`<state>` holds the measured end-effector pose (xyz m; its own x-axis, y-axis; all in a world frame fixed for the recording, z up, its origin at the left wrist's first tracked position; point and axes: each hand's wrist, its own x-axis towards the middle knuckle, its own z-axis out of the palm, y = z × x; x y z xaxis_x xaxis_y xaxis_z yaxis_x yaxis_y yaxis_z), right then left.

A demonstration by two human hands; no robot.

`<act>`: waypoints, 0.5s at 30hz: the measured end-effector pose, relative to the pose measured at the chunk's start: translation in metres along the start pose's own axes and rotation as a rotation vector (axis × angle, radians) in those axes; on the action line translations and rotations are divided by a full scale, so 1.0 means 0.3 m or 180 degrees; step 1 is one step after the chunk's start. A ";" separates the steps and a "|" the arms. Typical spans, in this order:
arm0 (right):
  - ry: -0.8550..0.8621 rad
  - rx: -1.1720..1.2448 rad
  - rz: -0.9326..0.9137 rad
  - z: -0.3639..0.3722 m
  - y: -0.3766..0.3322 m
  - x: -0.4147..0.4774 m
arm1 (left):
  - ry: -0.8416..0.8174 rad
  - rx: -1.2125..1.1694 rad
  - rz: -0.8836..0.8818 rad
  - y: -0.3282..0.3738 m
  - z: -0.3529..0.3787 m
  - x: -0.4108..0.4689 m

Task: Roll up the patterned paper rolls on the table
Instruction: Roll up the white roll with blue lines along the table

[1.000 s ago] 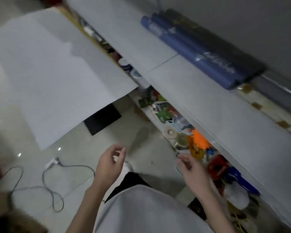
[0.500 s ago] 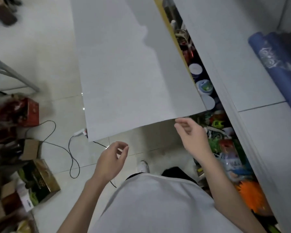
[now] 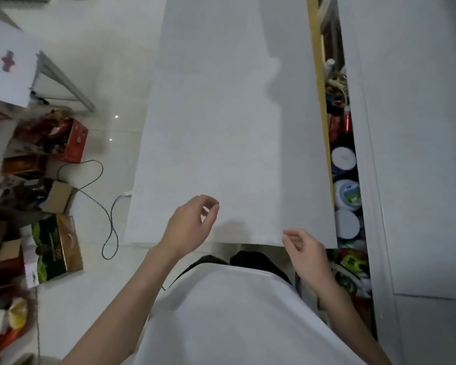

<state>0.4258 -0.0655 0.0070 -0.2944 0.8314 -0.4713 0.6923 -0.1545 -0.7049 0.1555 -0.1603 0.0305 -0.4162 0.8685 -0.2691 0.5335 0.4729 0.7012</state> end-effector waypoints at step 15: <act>-0.0846 -0.2077 -0.1047 0.142 0.035 0.255 | -0.0937 0.2033 0.0265 -0.277 0.086 -0.004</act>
<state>0.3824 -0.0263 -0.0591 -0.6430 0.6114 -0.4613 0.7654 0.4922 -0.4146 0.1307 -0.1966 -0.0445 -0.1869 0.8669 -0.4620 0.9200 0.3194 0.2270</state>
